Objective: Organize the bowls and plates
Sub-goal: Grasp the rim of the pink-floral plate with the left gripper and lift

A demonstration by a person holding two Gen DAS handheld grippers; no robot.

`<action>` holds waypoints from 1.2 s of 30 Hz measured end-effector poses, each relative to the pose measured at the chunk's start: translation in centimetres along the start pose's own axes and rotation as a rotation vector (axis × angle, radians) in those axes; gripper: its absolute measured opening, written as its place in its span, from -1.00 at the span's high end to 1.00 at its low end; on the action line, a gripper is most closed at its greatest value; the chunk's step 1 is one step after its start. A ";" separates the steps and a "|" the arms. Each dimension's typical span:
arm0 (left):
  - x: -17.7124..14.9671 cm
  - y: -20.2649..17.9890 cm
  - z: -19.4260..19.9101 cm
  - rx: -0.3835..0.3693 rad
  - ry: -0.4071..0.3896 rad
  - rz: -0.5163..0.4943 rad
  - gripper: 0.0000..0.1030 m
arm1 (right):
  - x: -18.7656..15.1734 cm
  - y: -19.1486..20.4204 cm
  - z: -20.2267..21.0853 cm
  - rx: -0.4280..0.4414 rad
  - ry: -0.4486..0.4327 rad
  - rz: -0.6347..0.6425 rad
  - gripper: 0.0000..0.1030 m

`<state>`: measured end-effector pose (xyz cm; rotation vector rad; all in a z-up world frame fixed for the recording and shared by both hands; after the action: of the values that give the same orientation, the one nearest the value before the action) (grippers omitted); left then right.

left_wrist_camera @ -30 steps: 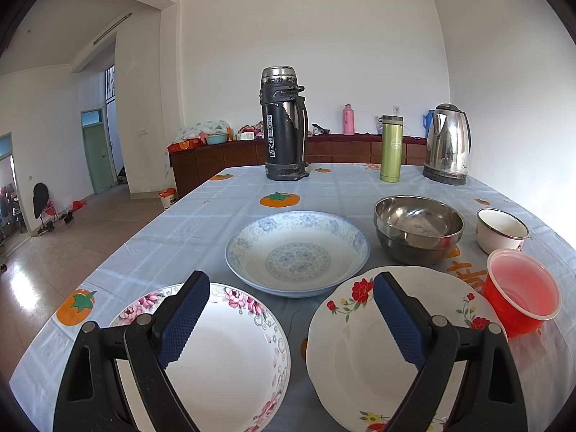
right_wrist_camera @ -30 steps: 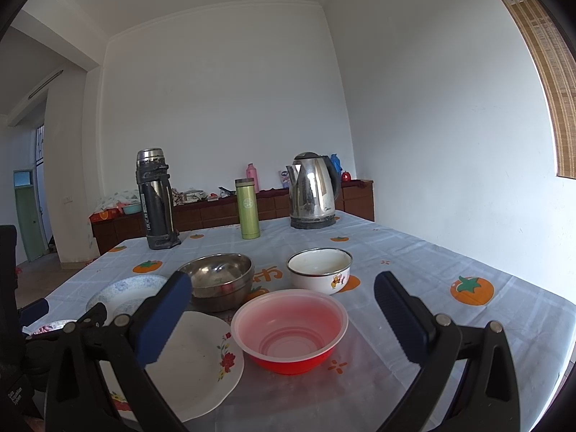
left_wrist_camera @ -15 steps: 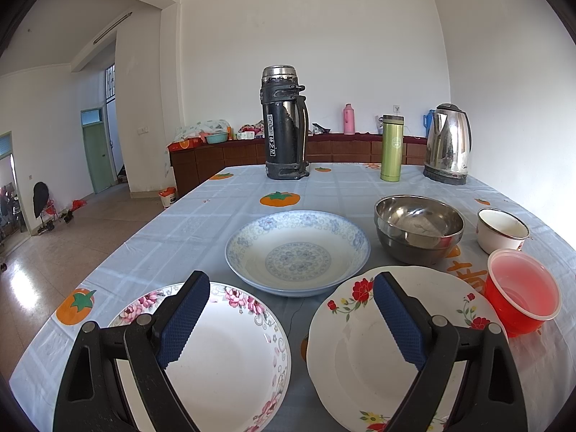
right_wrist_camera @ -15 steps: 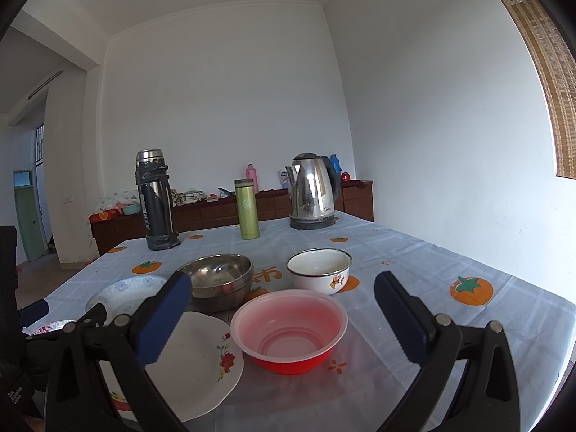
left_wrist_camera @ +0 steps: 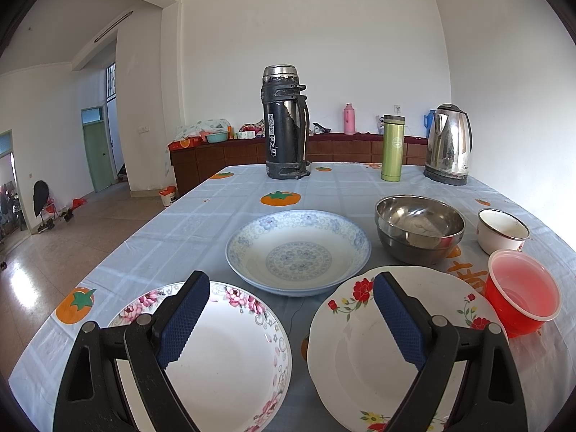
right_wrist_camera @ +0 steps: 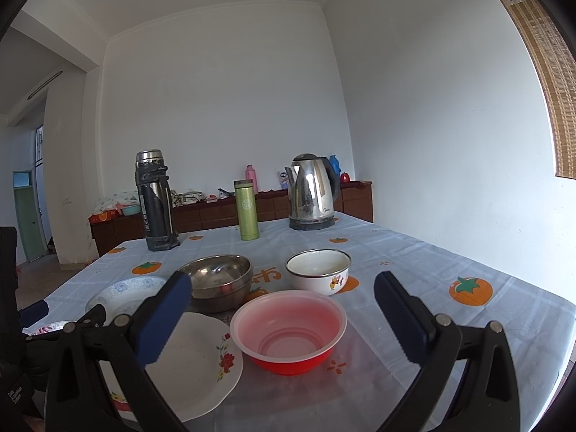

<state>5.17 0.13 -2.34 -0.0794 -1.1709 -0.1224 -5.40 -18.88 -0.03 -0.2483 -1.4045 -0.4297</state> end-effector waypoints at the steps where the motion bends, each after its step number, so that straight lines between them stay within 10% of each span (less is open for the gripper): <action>1: -0.2 0.0 -0.1 -0.001 0.000 0.004 -0.82 | 0.0 0.0 0.0 0.001 0.000 0.000 -1.00; 6: -0.9 0.7 0.9 -0.076 0.000 0.017 -0.82 | -0.1 0.3 0.0 0.022 0.002 0.009 -1.00; 17: -2.4 10.7 3.8 0.052 0.108 -0.017 -0.82 | -0.7 4.6 0.8 0.194 0.018 0.104 -1.00; 22: -3.3 15.6 3.7 0.064 0.174 0.065 -0.82 | -2.1 9.9 1.6 0.447 0.208 0.103 -0.89; 25: -3.5 17.1 2.8 0.017 0.231 0.127 -0.82 | -3.9 13.3 1.9 0.588 0.377 0.111 -0.43; 36: -3.9 18.1 -1.1 -0.051 0.353 0.074 -0.48 | -10.6 18.5 2.1 0.739 0.697 0.155 -0.09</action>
<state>7.13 18.10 -6.36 -0.1405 -0.8112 -0.0965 -0.41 0.08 -8.55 0.3696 -0.7685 0.1500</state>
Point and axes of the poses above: each gripper's, at about its wrist camera, not at the fingertips, and z roughly against the way its jaws point, y to its left, x to its top, the point moved 5 cm from there along -z, roughly the way its jaws point, and after that the axes turned 8 degrees about -x, right-handed, at the moved point
